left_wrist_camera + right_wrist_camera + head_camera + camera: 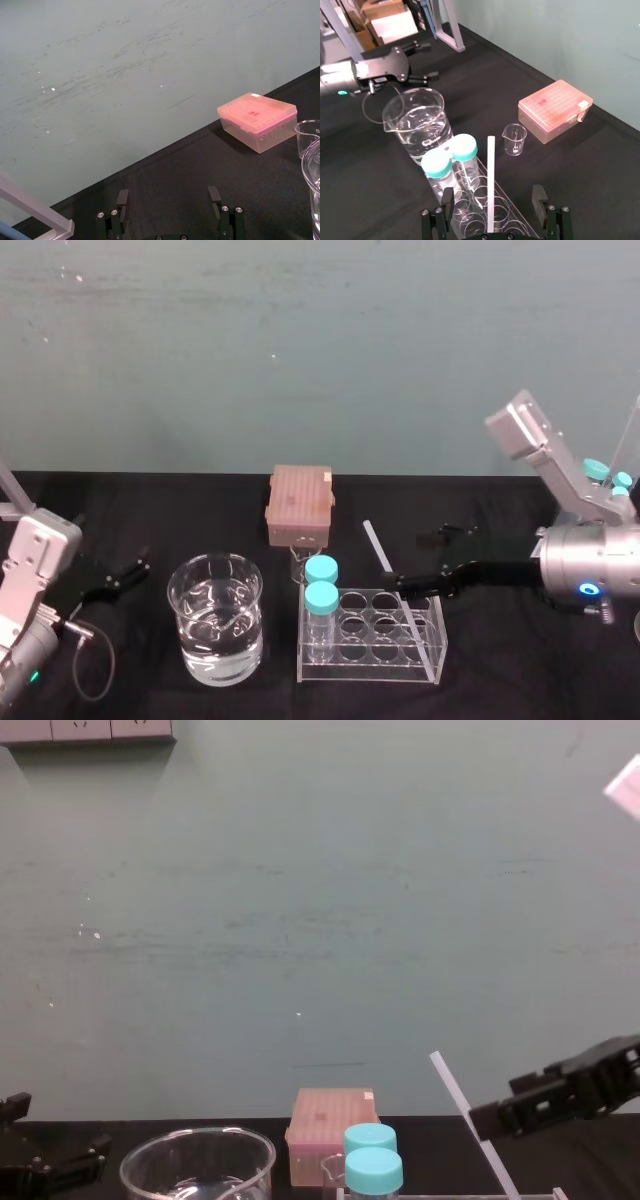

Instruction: Pick up the stirring rod with one hand, then place it down.

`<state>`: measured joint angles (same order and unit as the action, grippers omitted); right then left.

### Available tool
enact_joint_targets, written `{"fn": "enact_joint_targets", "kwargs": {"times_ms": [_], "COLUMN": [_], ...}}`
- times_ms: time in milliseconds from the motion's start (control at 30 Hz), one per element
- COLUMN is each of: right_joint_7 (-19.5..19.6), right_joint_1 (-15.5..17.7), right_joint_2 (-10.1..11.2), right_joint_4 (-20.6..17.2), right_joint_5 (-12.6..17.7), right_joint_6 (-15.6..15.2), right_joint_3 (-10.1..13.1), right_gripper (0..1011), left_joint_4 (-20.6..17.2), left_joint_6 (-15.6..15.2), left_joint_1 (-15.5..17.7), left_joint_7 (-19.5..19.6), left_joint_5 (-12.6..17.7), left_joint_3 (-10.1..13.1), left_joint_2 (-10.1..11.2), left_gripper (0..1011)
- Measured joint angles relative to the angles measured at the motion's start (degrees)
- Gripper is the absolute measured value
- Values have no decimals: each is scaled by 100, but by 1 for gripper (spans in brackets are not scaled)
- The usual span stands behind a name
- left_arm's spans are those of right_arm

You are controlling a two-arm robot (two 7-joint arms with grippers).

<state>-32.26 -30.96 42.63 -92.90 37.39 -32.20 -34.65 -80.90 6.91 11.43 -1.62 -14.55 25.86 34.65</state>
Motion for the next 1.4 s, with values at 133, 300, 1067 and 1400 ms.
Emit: {"fn": "enact_joint_targets", "kwargs": {"times_ms": [133, 300, 1067, 1400], "right_joint_7": [25, 38, 35, 35], "right_joint_1": [-118, -206, -250, -245], "right_joint_2": [-111, -236, -364, -360], "right_joint_4": [148, 293, 424, 416], "right_joint_5": [-115, -244, -364, -361], "right_joint_6": [26, 144, 190, 190], "right_joint_3": [-149, -276, -355, -349], "right_gripper": [1003, 1003, 1003, 815], "left_joint_4": [0, 0, 0, 0], "left_joint_6": [0, 0, 0, 0], "left_joint_1": [0, 0, 0, 0], "left_joint_7": [0, 0, 0, 0], "left_joint_5": [0, 0, 0, 0], "left_joint_3": [0, 0, 0, 0], "left_joint_2": [0, 0, 0, 0], "left_gripper": [1005, 1005, 1005, 1005]}}
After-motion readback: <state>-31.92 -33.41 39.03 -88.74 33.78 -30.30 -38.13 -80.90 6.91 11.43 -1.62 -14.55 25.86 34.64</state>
